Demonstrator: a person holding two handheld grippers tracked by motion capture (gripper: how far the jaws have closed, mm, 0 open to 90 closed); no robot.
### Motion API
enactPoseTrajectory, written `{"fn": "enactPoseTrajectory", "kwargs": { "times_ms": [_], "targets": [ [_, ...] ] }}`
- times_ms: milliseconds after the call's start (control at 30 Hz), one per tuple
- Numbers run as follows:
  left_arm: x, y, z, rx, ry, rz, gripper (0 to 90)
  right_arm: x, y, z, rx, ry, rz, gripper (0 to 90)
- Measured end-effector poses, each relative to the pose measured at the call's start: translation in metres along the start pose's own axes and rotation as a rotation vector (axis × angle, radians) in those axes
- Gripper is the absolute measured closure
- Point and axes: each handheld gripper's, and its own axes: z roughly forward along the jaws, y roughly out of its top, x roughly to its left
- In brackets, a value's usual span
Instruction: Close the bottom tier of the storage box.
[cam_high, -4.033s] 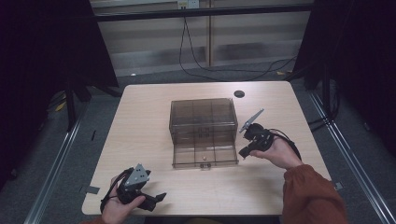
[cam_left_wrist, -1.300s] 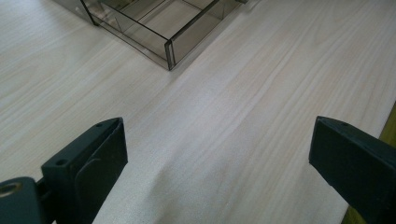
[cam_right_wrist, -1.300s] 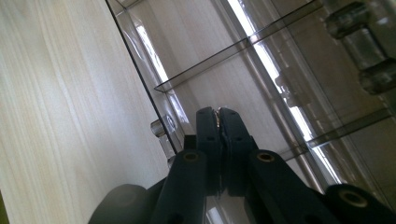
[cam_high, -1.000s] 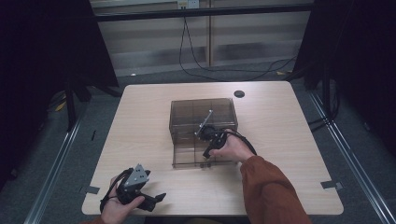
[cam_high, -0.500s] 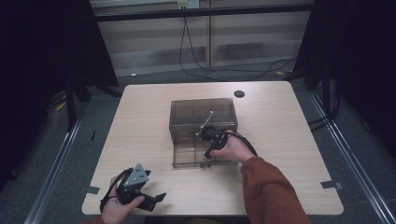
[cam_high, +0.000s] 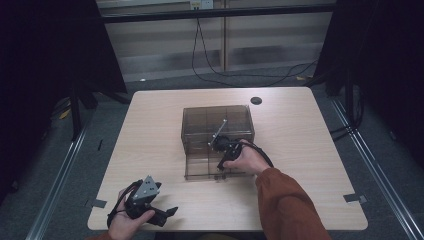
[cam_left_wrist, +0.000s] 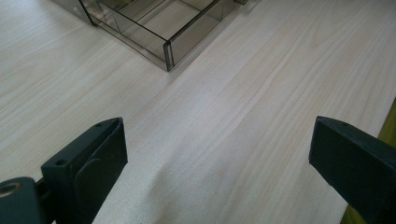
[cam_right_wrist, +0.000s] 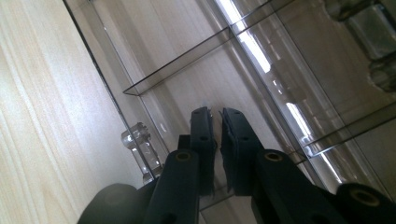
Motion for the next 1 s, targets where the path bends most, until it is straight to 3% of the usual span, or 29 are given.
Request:
{"fn": "enactPoseTrajectory", "kwargs": {
  "times_ms": [500,600,767,1000],
  "targets": [
    [0.001,-0.001,0.001,0.012,0.007,-0.006,4.3,-0.001,-0.004,-0.012,-0.067,0.014,0.017,69.1],
    [0.001,-0.001,0.001,0.011,0.015,0.002,4.3,0.0,-0.009,-0.016,-0.106,0.028,0.025,66.3],
    [0.001,-0.001,0.001,0.006,0.004,-0.022,4.3,-0.001,-0.02,-0.023,-0.18,0.033,0.042,60.9],
    [0.001,0.0,0.002,-0.002,-0.004,-0.033,4.5,0.002,-0.037,-0.038,-0.273,0.016,0.063,57.6]
  ]
}}
